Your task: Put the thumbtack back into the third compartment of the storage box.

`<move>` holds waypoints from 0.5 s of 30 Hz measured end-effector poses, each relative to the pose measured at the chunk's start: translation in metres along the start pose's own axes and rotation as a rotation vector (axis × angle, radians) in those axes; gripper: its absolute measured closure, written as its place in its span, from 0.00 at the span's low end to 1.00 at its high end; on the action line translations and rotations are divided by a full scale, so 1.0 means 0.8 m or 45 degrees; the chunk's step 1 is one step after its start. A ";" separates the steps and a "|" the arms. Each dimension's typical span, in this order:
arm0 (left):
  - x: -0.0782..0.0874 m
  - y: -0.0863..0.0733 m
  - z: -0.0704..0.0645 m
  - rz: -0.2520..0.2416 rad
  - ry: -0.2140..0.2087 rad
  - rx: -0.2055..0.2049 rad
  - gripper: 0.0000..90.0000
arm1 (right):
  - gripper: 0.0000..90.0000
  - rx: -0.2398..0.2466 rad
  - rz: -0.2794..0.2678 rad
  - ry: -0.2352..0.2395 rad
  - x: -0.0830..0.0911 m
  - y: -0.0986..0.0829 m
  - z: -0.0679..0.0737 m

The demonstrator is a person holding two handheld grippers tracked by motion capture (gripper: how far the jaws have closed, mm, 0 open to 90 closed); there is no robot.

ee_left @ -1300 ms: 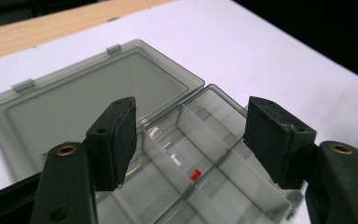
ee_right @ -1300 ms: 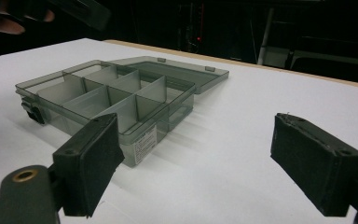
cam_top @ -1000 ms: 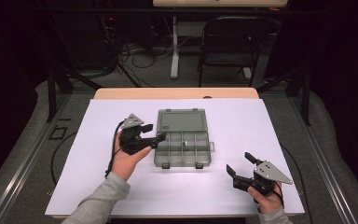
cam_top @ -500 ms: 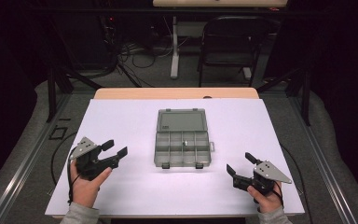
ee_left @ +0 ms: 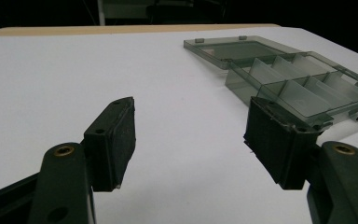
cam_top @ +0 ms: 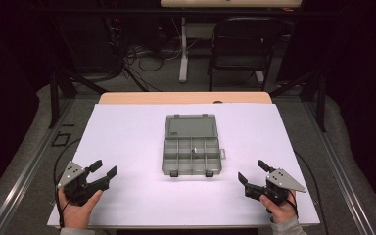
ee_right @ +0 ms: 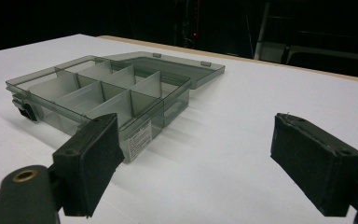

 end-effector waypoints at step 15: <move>-0.011 -0.005 0.017 0.028 0.017 0.045 0.37 | 0.17 0.006 0.001 0.004 0.000 0.000 0.001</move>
Point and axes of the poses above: each handheld gripper's, and its own axes: x roughly backward along the jaws, y roughly out of its top, z roughly to its left, the point moved 4 cm from there along -x, roughly forward along the jaws, and after that the axes turned 7 degrees about x, right-handed, at the moved point
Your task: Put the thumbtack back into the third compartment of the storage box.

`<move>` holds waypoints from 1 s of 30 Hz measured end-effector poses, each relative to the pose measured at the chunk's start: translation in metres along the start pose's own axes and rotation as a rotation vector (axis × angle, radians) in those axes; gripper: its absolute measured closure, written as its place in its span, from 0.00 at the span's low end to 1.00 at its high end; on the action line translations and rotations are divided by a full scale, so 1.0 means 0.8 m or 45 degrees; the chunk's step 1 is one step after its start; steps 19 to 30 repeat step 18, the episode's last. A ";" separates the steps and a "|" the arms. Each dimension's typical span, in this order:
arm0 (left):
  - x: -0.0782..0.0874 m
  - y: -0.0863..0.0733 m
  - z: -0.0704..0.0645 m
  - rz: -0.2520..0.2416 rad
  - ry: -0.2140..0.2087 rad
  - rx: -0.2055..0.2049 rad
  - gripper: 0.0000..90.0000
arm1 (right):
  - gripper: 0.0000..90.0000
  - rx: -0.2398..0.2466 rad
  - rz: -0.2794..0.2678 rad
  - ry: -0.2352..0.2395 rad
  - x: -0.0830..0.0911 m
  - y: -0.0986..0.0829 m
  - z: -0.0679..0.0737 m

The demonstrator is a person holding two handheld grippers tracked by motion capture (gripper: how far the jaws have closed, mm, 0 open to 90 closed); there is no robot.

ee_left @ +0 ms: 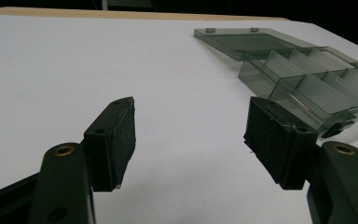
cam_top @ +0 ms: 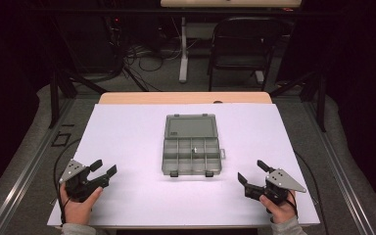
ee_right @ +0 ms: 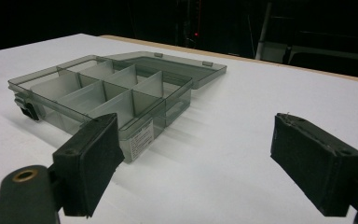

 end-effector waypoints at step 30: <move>-0.006 -0.002 0.005 0.044 0.007 0.037 0.36 | 0.17 0.000 0.016 -0.002 0.000 -0.001 -0.001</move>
Point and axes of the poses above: each handheld gripper's, and its own axes: x roughly backward along the jaws, y roughly out of its top, z roughly to its left, the point moved 4 cm from there along -x, roughly forward along the jaws, and after that the axes turned 7 degrees about x, right-handed, at the moved point
